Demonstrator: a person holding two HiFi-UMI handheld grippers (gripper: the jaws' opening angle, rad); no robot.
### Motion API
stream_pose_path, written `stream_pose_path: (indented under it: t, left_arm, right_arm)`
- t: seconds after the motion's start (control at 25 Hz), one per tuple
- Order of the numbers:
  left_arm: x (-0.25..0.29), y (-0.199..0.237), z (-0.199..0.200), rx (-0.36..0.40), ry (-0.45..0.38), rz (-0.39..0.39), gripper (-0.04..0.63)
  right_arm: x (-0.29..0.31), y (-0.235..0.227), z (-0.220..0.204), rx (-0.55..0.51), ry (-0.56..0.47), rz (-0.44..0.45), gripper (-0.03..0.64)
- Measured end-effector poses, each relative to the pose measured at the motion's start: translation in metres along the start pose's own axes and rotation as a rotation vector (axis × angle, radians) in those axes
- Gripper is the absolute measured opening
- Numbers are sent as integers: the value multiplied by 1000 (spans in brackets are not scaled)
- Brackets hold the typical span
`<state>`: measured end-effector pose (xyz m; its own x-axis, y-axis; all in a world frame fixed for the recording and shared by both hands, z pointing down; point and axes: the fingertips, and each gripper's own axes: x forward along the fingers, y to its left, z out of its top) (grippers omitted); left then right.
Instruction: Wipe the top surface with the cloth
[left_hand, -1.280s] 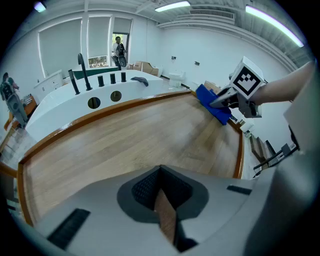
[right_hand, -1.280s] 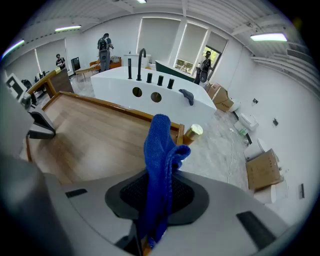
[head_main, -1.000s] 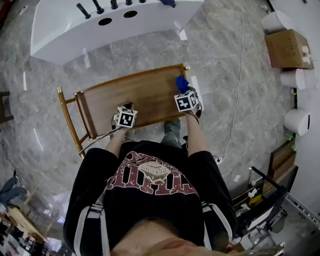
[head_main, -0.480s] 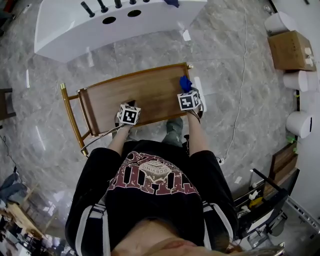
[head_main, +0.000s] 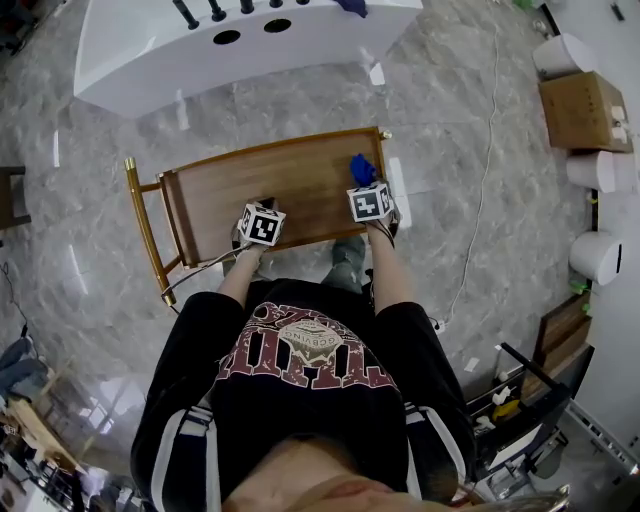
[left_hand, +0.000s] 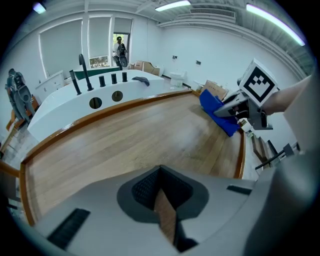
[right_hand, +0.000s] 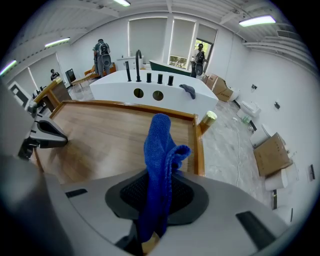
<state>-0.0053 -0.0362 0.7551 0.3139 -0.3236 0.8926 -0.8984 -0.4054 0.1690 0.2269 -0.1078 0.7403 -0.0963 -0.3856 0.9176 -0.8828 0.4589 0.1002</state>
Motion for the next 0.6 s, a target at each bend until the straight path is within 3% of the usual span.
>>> stream_pose_path:
  t: [0.4,0.6]
  left_arm:
    - [0,-1,-2,10,-15,16,48]
    - [0,-5,-5,87,-15,51,48]
  right_arm:
    - [3,37,10,-46,-15,49,84]
    - [4,49,12,-28,-13,73,84]
